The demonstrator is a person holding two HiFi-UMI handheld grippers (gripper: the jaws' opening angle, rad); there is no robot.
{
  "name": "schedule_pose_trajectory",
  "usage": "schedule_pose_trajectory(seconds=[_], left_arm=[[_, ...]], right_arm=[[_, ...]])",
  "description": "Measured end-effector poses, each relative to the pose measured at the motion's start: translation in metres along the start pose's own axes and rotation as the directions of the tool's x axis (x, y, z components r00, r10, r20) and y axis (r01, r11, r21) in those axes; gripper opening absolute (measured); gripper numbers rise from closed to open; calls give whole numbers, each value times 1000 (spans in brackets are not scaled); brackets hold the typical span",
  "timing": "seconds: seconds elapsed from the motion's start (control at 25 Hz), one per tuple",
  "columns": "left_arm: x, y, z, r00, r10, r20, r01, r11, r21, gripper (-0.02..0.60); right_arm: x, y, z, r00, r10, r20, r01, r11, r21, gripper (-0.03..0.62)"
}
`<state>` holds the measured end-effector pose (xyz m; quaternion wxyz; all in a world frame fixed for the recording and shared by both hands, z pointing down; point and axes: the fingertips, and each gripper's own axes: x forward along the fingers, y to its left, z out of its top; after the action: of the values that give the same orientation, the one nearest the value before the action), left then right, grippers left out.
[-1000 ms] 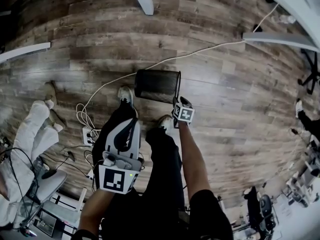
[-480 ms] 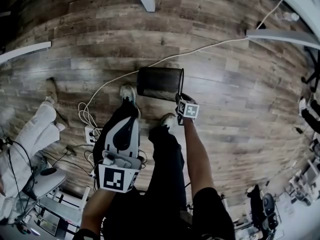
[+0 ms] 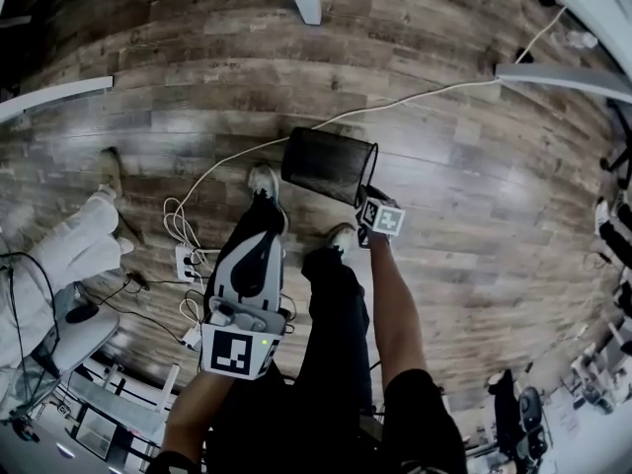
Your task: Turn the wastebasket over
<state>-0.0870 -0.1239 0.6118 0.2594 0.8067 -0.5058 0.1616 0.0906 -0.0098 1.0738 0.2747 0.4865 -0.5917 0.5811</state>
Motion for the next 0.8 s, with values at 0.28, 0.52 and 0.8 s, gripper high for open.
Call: schedule_pose_trajectory(seconds=[0.28, 0.52, 0.8], left_arm=[[-14, 9, 12, 1000, 26, -4, -26, 1000, -15, 32], [-24, 8, 20, 999, 44, -4, -44, 999, -1, 32], [-31, 4, 26, 999, 39, 14, -39, 999, -2, 32]], right_arm=[[-11, 34, -1, 1000, 28, -8, -28, 998, -60, 58], [-15, 62, 7, 998, 56, -20, -57, 997, -55, 49], [-25, 85, 5, 996, 69, -47, -74, 993, -94, 46]])
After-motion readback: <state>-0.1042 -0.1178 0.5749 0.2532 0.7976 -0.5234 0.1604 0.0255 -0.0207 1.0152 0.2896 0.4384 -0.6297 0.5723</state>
